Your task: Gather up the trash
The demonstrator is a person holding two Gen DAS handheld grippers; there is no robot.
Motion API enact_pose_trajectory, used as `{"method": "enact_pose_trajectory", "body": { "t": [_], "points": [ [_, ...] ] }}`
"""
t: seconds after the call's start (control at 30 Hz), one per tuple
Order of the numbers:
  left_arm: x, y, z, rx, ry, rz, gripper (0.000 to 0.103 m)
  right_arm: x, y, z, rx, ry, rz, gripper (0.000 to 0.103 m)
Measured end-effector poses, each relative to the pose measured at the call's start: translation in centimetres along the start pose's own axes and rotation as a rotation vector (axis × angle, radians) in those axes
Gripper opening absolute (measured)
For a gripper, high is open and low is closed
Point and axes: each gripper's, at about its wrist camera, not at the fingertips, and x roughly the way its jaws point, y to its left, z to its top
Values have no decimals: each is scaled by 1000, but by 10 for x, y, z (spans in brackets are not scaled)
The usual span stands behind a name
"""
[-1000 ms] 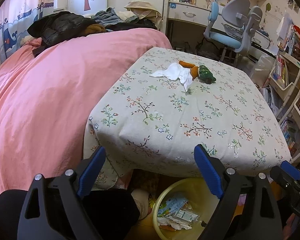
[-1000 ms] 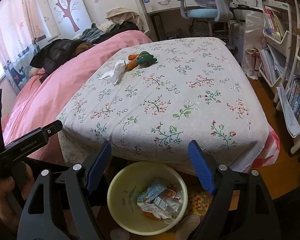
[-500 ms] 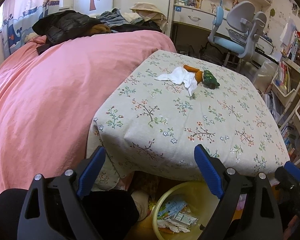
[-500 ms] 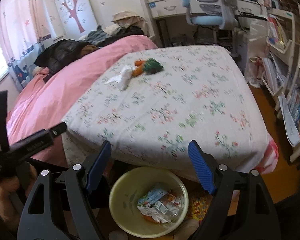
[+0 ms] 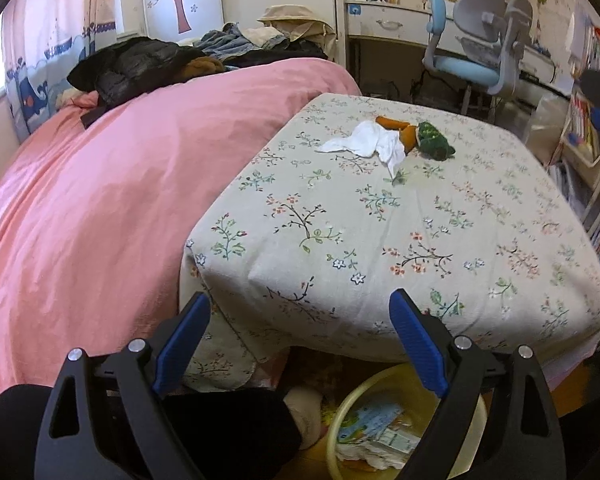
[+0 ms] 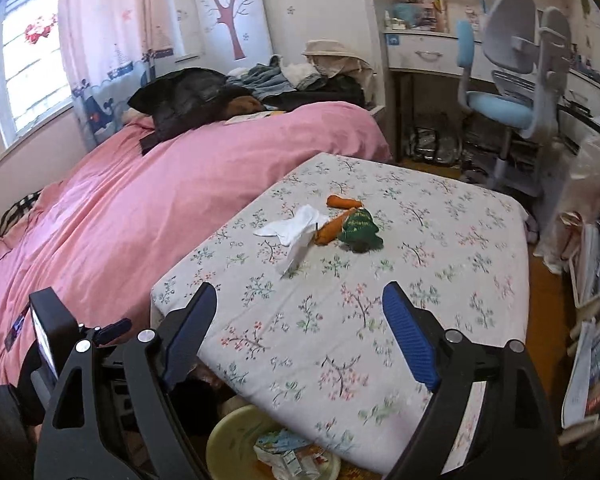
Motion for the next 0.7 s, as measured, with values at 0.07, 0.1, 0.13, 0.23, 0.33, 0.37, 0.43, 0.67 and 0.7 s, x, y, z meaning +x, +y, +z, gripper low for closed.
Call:
{"method": "enact_pose_trajectory", "body": {
  "t": [0.07,0.1,0.13,0.23,0.33,0.37,0.43,0.67,0.7],
  "points": [
    [-1,-3,1,-1,1,18,87,7,-10,-4,29,0,25,82],
    [-1,-5,2,-3,2,25,87,12,-17,-11,61,7,41,82],
    [-2,-8,3,-5,5,35,87,17,-23,-15,94,33,54,81],
    [-5,-22,7,3,4,43,87,11,-30,-16,142,15,105,81],
    [-12,-42,7,33,-12,31,87,1,-29,-17,125,-19,108,82],
    [-14,-49,7,49,-19,28,87,1,-32,-18,140,-13,109,82],
    [-18,-63,4,92,-27,22,90,2,-37,-20,168,1,110,82],
    [-27,-86,-2,165,-31,7,90,-3,-47,-24,190,-7,73,82],
    [-28,-86,-2,160,-31,5,90,-3,-48,-25,190,-5,64,82]
  ]
}}
